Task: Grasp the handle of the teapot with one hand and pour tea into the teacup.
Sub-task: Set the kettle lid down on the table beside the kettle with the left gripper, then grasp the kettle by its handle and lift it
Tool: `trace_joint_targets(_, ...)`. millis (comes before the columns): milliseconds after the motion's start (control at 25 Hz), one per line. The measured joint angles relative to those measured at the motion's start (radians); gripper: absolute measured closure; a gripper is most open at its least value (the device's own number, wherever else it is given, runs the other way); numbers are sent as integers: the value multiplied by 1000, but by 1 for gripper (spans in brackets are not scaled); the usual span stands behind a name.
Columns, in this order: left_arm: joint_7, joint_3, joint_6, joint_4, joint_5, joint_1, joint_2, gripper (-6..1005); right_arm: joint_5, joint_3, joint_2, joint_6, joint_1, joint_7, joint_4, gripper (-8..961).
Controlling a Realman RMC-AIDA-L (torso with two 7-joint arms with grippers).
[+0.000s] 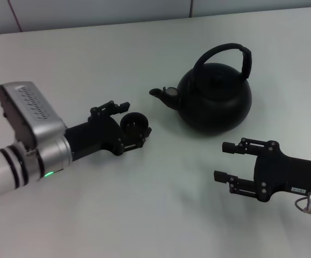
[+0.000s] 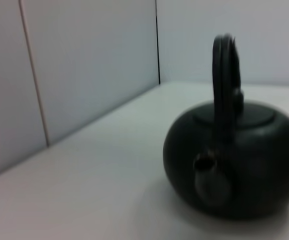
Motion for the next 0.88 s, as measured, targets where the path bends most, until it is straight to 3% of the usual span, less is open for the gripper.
trace_joint_targets(240, -76, -13, 234, 147, 0, 131, 11, 201, 0, 0, 0, 5, -4, 0, 0, 314)
trace_joint_targets(560, -254, -7, 568, 457, 6, 387, 20, 200, 0, 13, 0, 3, -6, 0, -2, 314)
trace_joint_targets(640, -293, -10, 653, 520, 8, 466, 32, 200, 0, 14, 0, 2, -6, 0, -2, 314)
trace_joint_targets(880, -297, -15, 695, 528, 7, 510, 45, 200, 2, 14, 0, 3, -7, 0, -2, 314)
